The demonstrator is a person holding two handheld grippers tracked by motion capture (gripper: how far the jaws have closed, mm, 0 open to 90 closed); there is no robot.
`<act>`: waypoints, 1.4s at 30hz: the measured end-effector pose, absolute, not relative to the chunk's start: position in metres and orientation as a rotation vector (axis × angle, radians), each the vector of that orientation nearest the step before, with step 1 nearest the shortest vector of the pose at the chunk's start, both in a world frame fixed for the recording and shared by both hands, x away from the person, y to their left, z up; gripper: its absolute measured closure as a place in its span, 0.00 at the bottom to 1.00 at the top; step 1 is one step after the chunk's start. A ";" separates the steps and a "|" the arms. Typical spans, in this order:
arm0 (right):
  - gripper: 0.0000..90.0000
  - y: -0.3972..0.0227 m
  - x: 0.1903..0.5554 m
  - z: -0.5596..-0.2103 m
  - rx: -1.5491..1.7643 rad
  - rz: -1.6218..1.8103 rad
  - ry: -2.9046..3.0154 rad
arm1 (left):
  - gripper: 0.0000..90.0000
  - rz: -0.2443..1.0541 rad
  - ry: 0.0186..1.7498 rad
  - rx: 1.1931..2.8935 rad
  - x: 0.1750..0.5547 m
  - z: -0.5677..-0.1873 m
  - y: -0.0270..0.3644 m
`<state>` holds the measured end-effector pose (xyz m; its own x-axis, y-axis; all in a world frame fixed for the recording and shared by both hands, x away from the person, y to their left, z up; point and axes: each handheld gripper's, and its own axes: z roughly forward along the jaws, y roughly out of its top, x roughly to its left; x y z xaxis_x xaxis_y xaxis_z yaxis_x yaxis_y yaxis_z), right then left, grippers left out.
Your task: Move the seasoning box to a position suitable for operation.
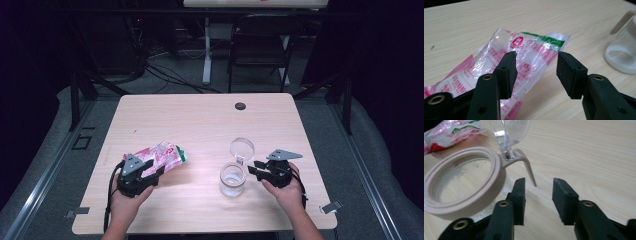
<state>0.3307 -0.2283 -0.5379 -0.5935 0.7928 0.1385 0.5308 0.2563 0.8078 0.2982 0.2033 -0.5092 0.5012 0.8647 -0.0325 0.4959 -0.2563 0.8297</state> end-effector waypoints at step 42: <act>0.58 -0.253 0.293 -0.542 1.262 1.240 2.122 | 0.44 0.827 0.997 2.184 0.333 -0.553 0.141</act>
<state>0.2930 -0.2531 -0.5417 -0.5268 0.8426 0.1115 0.5109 0.2091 0.8338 0.3326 0.1412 -0.5532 0.5252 0.8007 0.2882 0.4315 -0.5425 0.7208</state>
